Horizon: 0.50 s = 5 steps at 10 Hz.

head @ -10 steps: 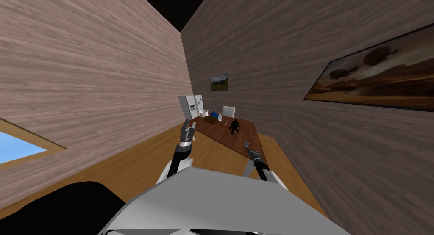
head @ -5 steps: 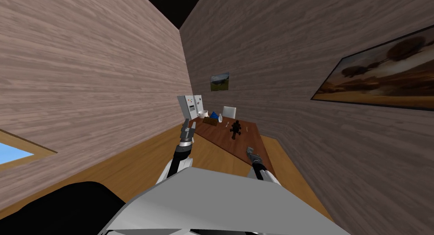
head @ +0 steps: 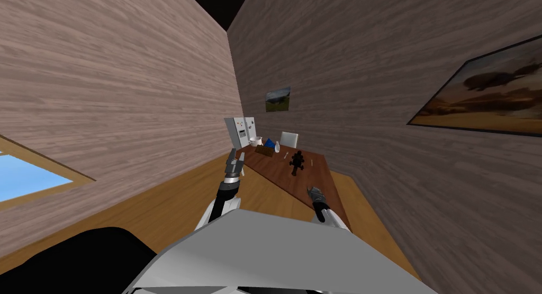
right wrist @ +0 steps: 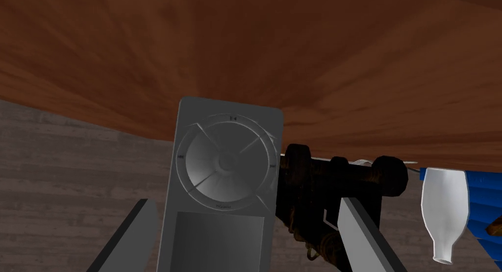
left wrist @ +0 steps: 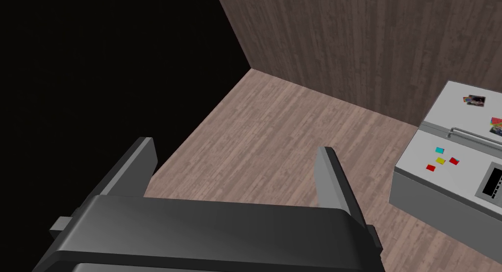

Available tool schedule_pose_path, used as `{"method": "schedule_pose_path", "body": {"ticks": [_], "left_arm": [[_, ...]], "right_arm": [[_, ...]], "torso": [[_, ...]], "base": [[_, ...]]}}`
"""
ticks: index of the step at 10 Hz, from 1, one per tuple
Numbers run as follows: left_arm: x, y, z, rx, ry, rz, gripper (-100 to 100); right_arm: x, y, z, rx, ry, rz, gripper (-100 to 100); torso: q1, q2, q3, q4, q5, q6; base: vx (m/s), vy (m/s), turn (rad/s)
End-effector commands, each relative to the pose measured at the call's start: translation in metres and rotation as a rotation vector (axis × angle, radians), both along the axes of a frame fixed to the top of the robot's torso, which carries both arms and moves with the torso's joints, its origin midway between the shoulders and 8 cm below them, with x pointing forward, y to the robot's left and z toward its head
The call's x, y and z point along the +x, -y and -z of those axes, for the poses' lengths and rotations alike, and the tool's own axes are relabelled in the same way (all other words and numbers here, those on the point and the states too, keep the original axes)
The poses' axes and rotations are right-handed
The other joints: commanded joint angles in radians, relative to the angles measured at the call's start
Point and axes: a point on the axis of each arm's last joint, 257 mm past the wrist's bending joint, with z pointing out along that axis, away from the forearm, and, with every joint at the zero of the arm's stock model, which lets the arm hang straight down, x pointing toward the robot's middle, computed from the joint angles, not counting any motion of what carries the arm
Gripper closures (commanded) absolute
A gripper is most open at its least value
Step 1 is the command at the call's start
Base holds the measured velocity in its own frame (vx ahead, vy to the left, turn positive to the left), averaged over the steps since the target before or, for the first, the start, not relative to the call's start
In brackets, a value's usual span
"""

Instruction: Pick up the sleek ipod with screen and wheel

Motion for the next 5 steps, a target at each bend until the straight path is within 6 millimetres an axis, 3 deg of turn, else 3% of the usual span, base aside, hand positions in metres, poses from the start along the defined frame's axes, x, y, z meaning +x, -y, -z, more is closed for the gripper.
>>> {"method": "schedule_pose_path", "body": {"ticks": [1,2,3,5], "left_arm": [[0.000,0.000,0.000,0.000,0.000,0.000,0],[0.000,0.000,0.000,0.000,0.000,0.000,0],[0.000,0.000,0.000,0.000,0.000,0.000,0],[0.000,0.000,0.000,0.000,0.000,0.000,0]], "right_arm": [[-0.002,0.001,0.009,0.033,-0.010,0.025,-100],[0.012,0.003,0.007,-0.003,-0.018,0.017,-100],[0.011,0.003,0.013,0.019,-0.027,0.031,-100],[0.005,0.005,0.021,0.054,-0.034,0.058,-100]], "torso": [[0.000,0.000,0.000,0.000,0.000,0.000],[0.001,-0.002,-0.001,0.000,0.000,0.000],[0.002,0.000,0.000,0.000,0.000,-0.001],[0.003,-0.003,-0.002,-0.001,0.000,-0.001]], "base": [[-0.049,-0.038,0.021],[-0.088,-0.034,0.265],[-0.085,-0.049,0.164],[-0.020,-0.011,-0.015]]}}
